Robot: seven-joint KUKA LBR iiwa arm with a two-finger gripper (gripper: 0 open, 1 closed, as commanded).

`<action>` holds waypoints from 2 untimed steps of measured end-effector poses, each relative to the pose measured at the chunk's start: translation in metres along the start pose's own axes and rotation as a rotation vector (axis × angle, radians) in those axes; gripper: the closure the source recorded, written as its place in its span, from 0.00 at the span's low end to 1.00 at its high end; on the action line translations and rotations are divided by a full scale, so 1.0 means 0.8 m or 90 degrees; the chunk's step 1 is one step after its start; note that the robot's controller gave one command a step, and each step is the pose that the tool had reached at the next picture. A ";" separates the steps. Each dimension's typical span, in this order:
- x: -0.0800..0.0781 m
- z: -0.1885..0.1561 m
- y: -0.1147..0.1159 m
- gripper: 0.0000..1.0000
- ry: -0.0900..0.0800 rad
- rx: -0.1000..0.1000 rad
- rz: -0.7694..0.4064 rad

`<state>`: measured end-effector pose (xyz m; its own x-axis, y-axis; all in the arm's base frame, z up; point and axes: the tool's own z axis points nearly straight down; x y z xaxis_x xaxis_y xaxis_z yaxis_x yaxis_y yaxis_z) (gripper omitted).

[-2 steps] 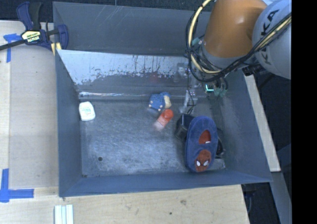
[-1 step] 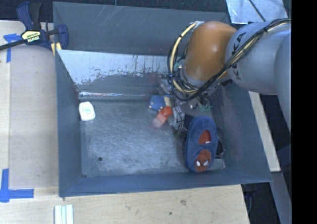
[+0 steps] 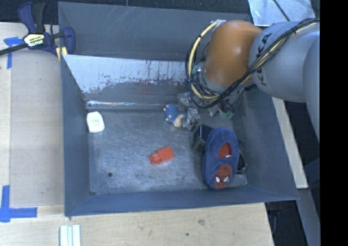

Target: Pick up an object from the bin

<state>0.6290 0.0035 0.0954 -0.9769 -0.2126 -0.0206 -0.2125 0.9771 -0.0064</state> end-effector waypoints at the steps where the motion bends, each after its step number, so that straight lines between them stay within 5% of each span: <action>1: -0.003 -0.081 0.001 1.00 0.006 -0.002 0.002; 2: 0.000 -0.075 0.002 0.00 0.011 -0.004 0.002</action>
Offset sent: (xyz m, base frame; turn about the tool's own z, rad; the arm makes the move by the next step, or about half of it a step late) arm -0.0025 0.0020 0.0596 0.0021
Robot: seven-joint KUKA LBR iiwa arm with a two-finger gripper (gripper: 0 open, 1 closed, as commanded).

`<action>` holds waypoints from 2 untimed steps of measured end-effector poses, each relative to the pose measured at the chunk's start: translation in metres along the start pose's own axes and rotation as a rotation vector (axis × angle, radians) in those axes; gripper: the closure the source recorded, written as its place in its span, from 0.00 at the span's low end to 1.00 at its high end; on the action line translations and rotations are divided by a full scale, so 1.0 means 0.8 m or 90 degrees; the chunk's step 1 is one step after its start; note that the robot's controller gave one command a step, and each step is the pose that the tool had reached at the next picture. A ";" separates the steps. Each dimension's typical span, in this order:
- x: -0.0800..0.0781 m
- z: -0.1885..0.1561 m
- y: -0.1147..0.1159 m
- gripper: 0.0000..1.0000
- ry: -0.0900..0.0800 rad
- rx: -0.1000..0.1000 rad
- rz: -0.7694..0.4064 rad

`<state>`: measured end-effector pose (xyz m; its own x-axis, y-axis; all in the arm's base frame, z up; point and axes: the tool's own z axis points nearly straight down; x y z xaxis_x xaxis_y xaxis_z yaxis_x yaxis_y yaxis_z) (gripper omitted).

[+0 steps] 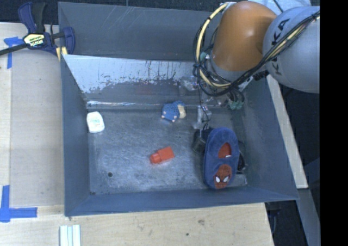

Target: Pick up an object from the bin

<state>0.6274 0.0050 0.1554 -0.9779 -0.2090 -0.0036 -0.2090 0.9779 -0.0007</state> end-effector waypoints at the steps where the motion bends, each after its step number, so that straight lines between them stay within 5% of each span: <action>1: 0.047 0.077 -0.076 0.00 -0.011 0.004 -0.013; 2: 0.155 0.095 -0.121 0.00 0.000 0.002 0.096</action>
Offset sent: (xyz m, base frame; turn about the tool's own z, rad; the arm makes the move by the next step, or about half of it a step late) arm -0.0359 -0.0818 -0.0842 -0.0213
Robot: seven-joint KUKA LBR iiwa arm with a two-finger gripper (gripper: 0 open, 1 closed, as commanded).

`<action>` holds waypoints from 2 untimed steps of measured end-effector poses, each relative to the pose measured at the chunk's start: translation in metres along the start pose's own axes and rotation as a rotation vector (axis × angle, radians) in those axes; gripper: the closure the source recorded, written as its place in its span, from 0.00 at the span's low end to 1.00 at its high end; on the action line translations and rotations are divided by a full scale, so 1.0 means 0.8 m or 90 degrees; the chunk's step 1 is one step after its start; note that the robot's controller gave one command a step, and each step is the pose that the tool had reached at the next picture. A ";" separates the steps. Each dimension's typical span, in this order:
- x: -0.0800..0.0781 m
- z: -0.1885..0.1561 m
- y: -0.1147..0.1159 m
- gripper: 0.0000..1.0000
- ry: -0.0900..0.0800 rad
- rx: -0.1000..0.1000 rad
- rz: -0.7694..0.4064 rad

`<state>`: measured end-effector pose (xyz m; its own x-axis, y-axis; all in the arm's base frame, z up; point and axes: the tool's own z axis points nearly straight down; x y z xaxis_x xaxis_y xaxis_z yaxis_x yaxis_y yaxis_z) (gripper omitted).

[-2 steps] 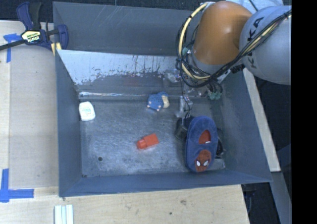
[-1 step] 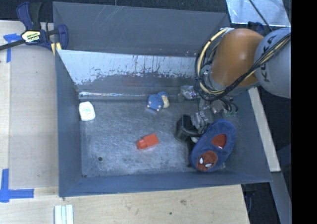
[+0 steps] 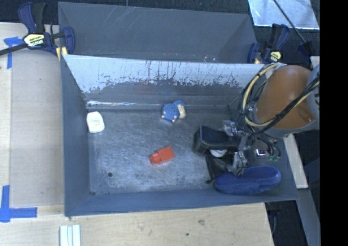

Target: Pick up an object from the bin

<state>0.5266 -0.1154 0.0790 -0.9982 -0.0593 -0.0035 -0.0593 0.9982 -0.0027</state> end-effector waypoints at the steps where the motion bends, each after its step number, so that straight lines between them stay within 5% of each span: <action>1: -0.003 -0.002 0.002 1.00 -0.005 0.000 -0.002; 2: -0.032 -0.181 0.001 1.00 -0.002 0.000 0.006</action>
Offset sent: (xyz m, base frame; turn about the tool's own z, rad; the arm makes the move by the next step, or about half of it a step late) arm 0.0000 0.0000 0.0000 0.0000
